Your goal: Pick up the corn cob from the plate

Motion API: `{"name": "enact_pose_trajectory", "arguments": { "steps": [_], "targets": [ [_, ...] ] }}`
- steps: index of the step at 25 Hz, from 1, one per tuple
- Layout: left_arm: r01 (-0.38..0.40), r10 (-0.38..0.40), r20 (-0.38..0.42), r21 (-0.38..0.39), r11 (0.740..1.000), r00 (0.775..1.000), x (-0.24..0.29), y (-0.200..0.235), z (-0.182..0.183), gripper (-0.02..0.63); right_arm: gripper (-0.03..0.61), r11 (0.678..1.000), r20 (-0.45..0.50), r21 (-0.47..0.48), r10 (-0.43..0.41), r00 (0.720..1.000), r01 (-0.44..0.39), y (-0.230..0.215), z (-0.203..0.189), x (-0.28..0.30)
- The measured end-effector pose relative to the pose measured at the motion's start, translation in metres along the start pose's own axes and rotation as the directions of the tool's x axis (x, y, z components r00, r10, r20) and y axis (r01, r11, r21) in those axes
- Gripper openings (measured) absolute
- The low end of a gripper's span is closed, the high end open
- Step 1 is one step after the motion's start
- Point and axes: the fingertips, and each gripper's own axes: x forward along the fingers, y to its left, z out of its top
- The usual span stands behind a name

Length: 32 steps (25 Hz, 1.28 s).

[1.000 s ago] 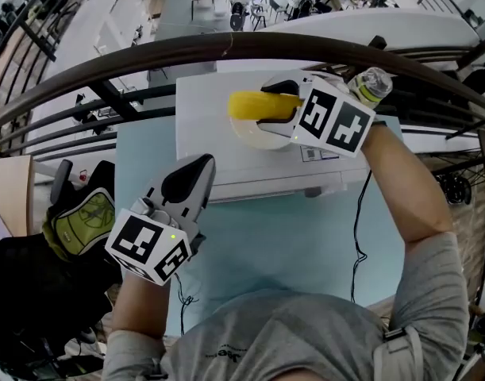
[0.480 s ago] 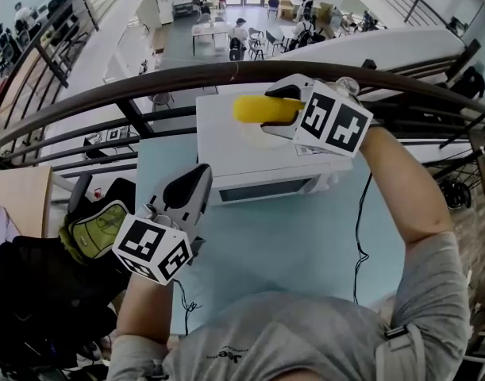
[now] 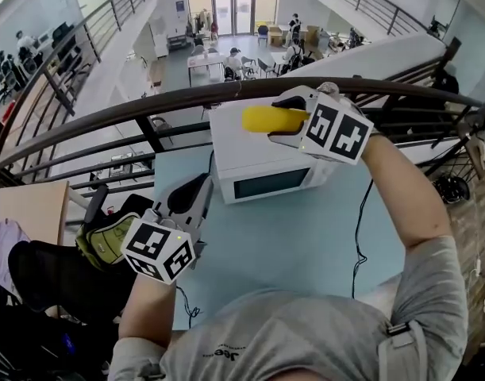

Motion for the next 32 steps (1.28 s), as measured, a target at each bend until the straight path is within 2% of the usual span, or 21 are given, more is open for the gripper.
{"name": "enact_pose_trajectory", "arguments": {
  "steps": [5, 10, 17, 21, 24, 28, 32],
  "targets": [
    [-0.007, 0.008, -0.015, 0.022, 1.000, 1.000, -0.035, -0.036, -0.003, 0.008, 0.258, 0.999, 0.017, 0.016, -0.028, 0.999, 0.028, 0.040, 0.000, -0.044],
    [-0.060, 0.060, -0.009, 0.031, 0.998, 0.998, -0.055, -0.082, -0.014, 0.008, 0.257, 1.000, 0.044, 0.005, -0.026, 0.999, 0.026, 0.079, -0.023, -0.084],
    [-0.111, 0.112, 0.014, -0.014, 0.994, 0.994, -0.042, -0.193, -0.035, 0.008, 0.257, 1.000, 0.062, 0.013, 0.004, 0.998, -0.005, 0.137, -0.098, -0.159],
    [-0.096, 0.098, 0.033, -0.043, 0.994, 0.995, -0.025, -0.260, -0.045, 0.008, 0.257, 1.000, 0.068, 0.014, 0.020, 0.997, -0.021, 0.168, -0.143, -0.199],
    [-0.091, 0.092, 0.017, -0.041, 0.995, 0.996, -0.019, -0.303, -0.054, 0.008, 0.258, 0.999, 0.080, 0.037, 0.033, 0.996, -0.036, 0.188, -0.173, -0.227],
    [-0.114, 0.112, -0.023, -0.052, 0.992, 0.993, -0.019, -0.333, -0.072, 0.008, 0.258, 0.995, 0.098, 0.082, 0.047, 0.994, -0.055, 0.211, -0.206, -0.248],
    [-0.133, 0.131, -0.050, -0.053, 0.990, 0.990, -0.020, -0.344, -0.089, 0.008, 0.257, 0.988, 0.104, 0.134, 0.060, 0.993, -0.074, 0.234, -0.232, -0.251]
  ]
}}
